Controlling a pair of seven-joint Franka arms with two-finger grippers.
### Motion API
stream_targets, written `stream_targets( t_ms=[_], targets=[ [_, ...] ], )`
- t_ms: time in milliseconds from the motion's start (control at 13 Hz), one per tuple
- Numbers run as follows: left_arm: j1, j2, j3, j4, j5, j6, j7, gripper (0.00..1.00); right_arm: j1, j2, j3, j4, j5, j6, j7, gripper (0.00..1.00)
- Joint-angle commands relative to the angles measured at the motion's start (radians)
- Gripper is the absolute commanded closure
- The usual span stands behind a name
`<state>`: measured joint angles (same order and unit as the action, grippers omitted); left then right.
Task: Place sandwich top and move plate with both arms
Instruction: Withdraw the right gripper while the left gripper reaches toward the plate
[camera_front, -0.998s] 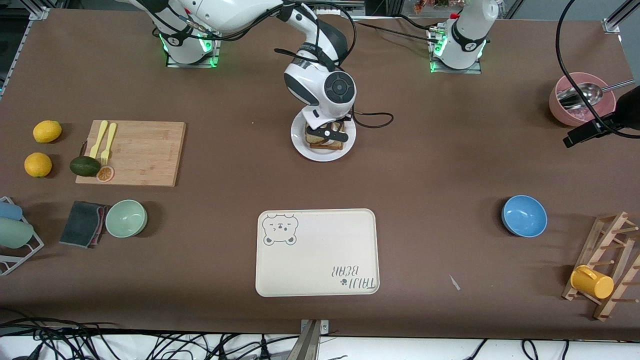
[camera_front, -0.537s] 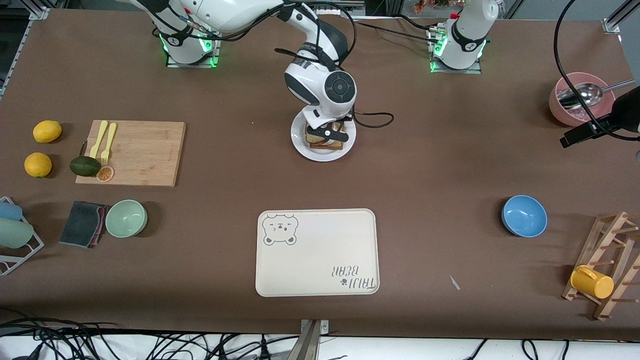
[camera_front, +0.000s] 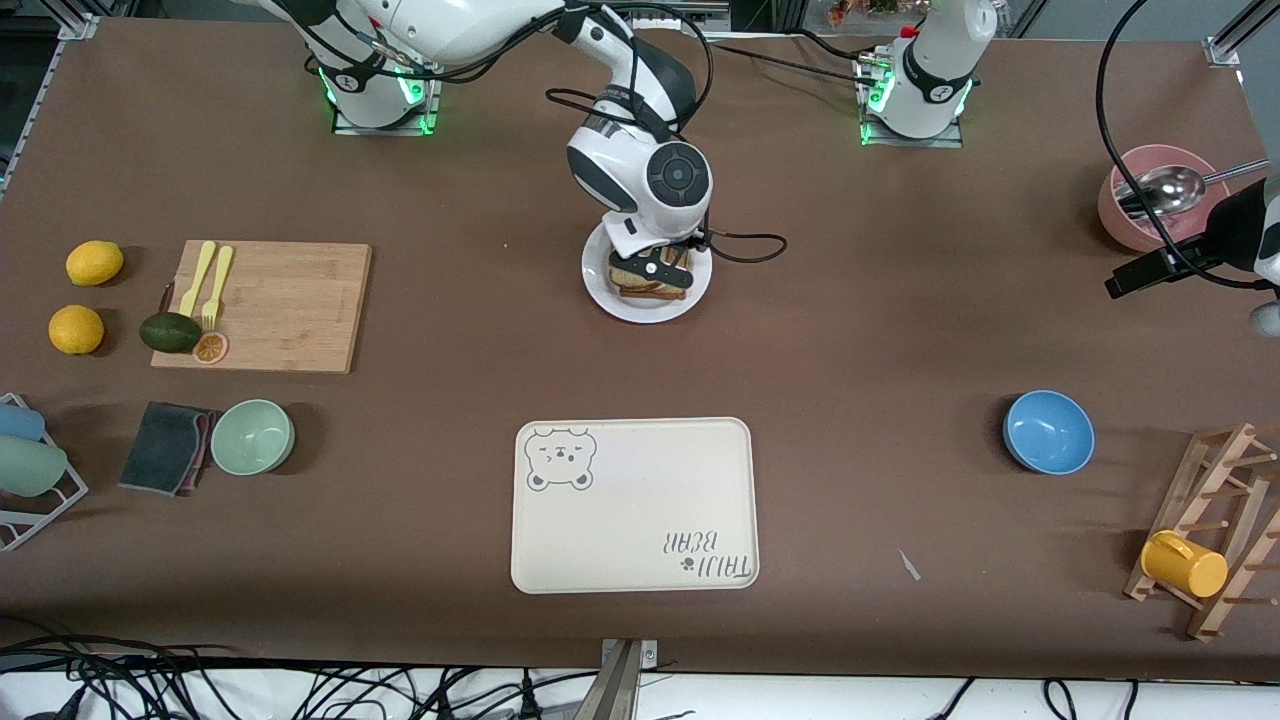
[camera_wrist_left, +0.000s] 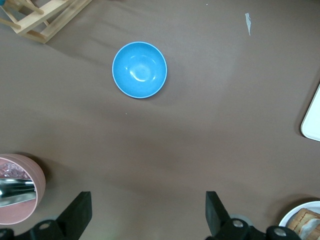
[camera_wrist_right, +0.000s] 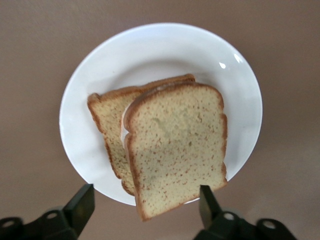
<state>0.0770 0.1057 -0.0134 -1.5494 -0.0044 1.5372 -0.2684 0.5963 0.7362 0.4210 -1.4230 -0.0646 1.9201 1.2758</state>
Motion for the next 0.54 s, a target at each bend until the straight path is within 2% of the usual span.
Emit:
stream_targets(
  t_ms=[0,154,307,461],
  targets=[
    [-0.005,0.014,0.001,0.017,-0.019,-0.012,-0.05,0.0,-0.036,-0.067,0.001,0.03,-0.006,-0.094,0.023,0.0],
    [-0.006,0.015,0.0,0.017,-0.019,-0.014,-0.045,0.0,-0.076,-0.128,-0.013,0.029,-0.008,-0.139,-0.002,0.0],
    [-0.008,0.016,0.0,0.015,-0.019,-0.014,-0.045,0.0,-0.137,-0.149,-0.025,0.024,-0.017,-0.159,-0.106,0.0],
    [-0.01,0.016,-0.002,0.015,-0.017,-0.014,-0.04,0.0,-0.185,-0.172,-0.077,0.019,-0.015,-0.164,-0.238,0.0]
  ],
)
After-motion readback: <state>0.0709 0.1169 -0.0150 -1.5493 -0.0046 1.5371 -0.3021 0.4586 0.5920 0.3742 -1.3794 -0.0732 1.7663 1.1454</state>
